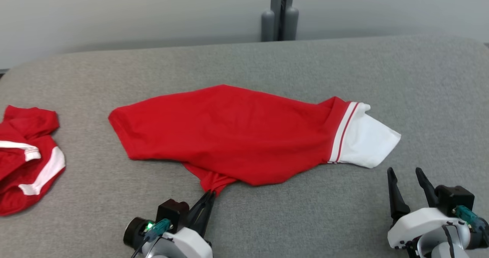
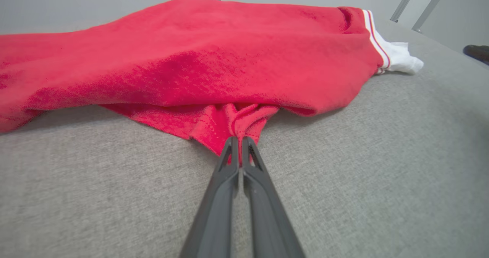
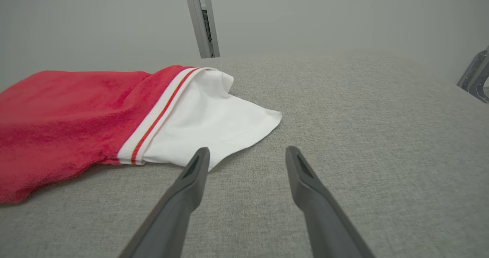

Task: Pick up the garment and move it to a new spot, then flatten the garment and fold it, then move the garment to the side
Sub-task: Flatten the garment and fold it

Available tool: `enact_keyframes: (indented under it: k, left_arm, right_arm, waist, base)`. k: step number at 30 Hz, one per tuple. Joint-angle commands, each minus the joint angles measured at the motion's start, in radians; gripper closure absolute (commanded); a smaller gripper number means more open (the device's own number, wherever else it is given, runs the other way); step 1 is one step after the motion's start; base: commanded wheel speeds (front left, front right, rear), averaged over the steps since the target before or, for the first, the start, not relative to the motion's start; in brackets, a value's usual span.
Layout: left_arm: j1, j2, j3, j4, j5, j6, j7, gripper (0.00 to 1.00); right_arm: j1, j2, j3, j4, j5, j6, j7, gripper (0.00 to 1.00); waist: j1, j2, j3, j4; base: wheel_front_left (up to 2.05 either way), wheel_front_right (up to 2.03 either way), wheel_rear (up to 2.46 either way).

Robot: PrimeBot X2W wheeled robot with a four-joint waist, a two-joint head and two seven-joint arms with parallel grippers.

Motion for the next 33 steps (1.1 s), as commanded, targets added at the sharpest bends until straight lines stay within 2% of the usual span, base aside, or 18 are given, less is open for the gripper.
enact_keyframes:
  k: [1,8,15,22,23,24,25,30,33]
  left_arm:
    - [0.025,0.009,0.022,-0.018,0.018,0.006,-0.001,1.0]
    - [0.132,0.063,0.165,-0.114,0.071,0.045,-0.001,1.0]
    - [0.196,0.123,0.297,-0.154,0.109,0.071,-0.001,1.0]
    - [0.2,0.114,0.379,-0.123,0.12,0.061,-0.001,1.0]
    - [0.199,0.109,0.387,-0.118,0.124,0.061,-0.001,0.89]
    - [0.203,0.105,0.392,-0.104,0.129,0.063,-0.001,0.56]
    - [0.212,0.099,0.401,-0.082,0.13,0.07,-0.001,0.01]
    - [0.234,0.07,0.449,-0.041,0.131,0.092,-0.001,0.0]
    - [0.252,0.048,0.49,-0.066,0.116,0.098,-0.001,0.0]
  right_arm:
    - [0.018,-0.006,-0.004,0.005,0.01,0.0,0.0,0.0]
    - [0.064,-0.007,-0.006,0.015,0.046,0.0,0.0,0.0]
    - [0.077,-0.007,-0.002,0.015,0.059,0.0,0.0,0.0]
    - [0.08,-0.006,0.006,0.018,0.05,0.0,0.0,0.0]
    - [0.079,-0.006,0.009,0.017,0.049,0.0,0.0,0.0]
    - [0.079,-0.006,0.011,0.017,0.049,0.0,0.0,0.0]
    - [0.078,-0.006,0.015,0.017,0.05,0.0,0.0,0.0]
    - [0.073,-0.006,0.024,0.018,0.057,0.0,0.0,0.0]
    - [0.07,-0.007,0.025,0.01,0.065,0.0,0.0,0.0]
  waist:
    - [-0.0001,0.0,-0.048,0.038]
    - [-0.0001,0.0,-0.132,0.093]
    - [-0.0001,0.0,-0.145,0.103]
    - [-0.0001,0.0,-0.137,0.078]
    - [-0.0001,0.0,-0.135,0.074]
    - [-0.0001,0.0,-0.134,0.071]
    - [-0.0001,0.0,-0.133,0.066]
    - [-0.0001,0.0,-0.131,0.05]
    - [-0.0001,0.0,-0.135,0.044]
  base:
    - [0.0,0.0,0.0]
    - [0.0,0.0,0.0]
    - [0.0,0.0,0.0]
    - [0.0,0.0,0.0]
    - [0.0,0.0,0.0]
    - [0.0,0.0,0.0]
    - [0.0,0.0,0.0]
    - [0.0,0.0,0.0]
    - [0.0,0.0,0.0]
